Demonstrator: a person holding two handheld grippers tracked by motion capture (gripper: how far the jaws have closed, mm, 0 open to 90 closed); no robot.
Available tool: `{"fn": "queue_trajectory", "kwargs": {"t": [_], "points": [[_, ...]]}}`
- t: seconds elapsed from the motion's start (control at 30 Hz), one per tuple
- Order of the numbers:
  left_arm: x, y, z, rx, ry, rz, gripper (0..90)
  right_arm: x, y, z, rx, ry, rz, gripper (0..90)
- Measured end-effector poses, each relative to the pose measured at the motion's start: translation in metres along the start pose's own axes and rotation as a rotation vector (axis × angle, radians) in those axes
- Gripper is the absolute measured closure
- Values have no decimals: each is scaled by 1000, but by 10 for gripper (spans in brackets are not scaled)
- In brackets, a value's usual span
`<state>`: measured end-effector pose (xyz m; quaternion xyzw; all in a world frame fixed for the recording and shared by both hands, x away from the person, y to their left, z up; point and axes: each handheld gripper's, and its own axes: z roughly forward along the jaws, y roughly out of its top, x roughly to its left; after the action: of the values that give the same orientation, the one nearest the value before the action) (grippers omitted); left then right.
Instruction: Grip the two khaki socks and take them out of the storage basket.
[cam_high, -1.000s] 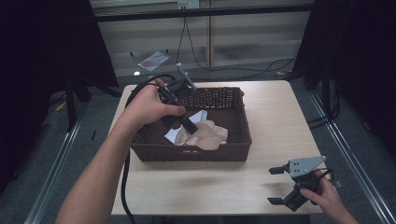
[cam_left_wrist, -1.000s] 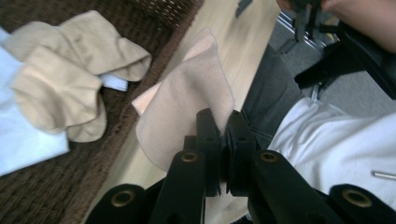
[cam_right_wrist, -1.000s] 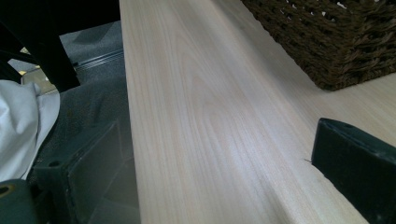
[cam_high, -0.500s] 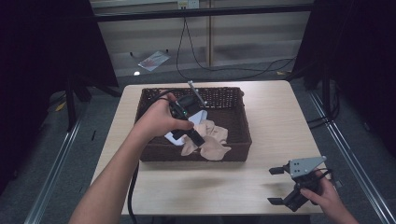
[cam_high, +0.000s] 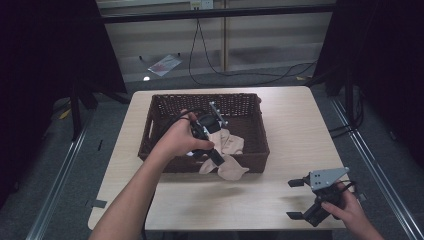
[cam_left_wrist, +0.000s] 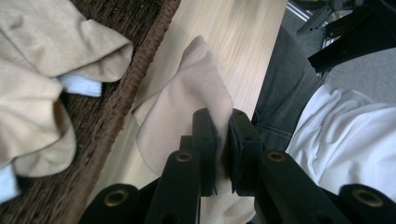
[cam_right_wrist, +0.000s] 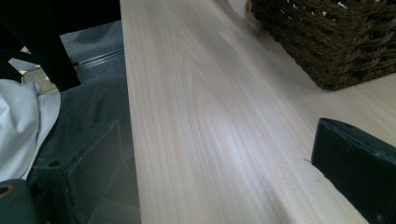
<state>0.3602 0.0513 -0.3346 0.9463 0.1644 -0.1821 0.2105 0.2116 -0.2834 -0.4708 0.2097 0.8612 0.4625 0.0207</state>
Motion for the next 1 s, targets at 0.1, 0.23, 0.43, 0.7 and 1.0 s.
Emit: {"fn": "queue_trajectory", "kwargs": {"t": [0.1, 0.23, 0.43, 0.7, 1.0], "points": [[2, 2, 8, 18, 4, 2, 817, 0, 0, 0, 3, -2, 0, 13], [4, 3, 12, 20, -5, 7, 766, 0, 0, 0, 0, 0, 1, 13], [2, 4, 12, -19, 14, 14, 602, 0, 0, 0, 1, 1, 1, 13], [3, 6, -6, -74, 92, -9, 391, 0, 0, 0, 1, -1, 2, 13], [25, 3, -17, -117, 210, -36, 178, 0, 0, 0, 1, -1, 1, 13]]}}
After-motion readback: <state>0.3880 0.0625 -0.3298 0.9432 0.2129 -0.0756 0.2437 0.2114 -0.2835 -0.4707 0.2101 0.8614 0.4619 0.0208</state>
